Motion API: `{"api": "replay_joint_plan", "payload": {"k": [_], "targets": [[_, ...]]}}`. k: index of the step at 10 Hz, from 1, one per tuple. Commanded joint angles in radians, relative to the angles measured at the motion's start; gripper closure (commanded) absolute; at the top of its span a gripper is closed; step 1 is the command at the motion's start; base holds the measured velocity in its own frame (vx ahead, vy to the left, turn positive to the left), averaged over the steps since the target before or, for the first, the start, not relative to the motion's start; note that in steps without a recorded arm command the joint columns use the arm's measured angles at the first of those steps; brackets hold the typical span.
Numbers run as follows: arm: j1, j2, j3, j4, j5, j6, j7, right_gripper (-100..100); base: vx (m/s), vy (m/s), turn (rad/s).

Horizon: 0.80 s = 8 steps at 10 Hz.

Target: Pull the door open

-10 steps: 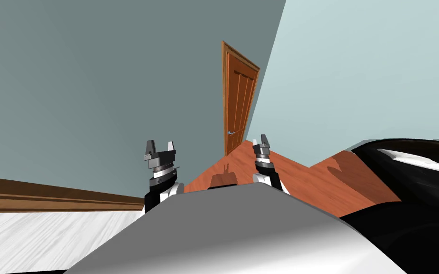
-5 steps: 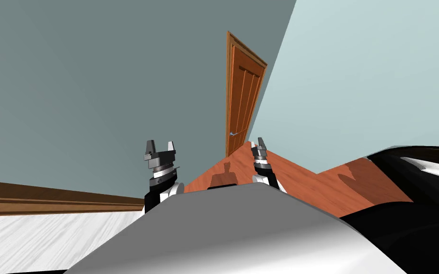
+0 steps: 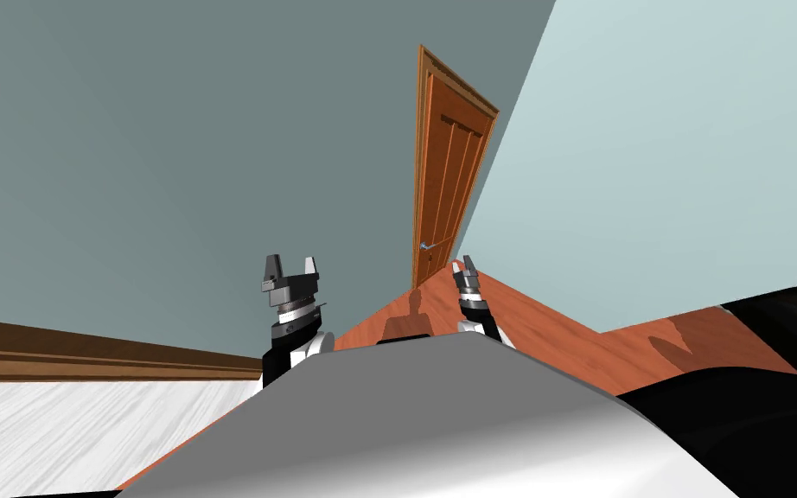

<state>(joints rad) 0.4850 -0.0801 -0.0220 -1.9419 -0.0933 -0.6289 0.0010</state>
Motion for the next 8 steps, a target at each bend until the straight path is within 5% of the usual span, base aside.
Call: {"api": "replay_joint_plan", "payload": {"k": [1, 8], "targets": [[-0.009, -0.012, 0.0, 0.038, 0.004, -0.01, -0.017, -100, 0.084, -0.062, 0.103], [-0.044, -0.067, 0.005, 0.241, 0.026, -0.085, -0.097, -100, 0.089, -0.073, 0.119]]}}
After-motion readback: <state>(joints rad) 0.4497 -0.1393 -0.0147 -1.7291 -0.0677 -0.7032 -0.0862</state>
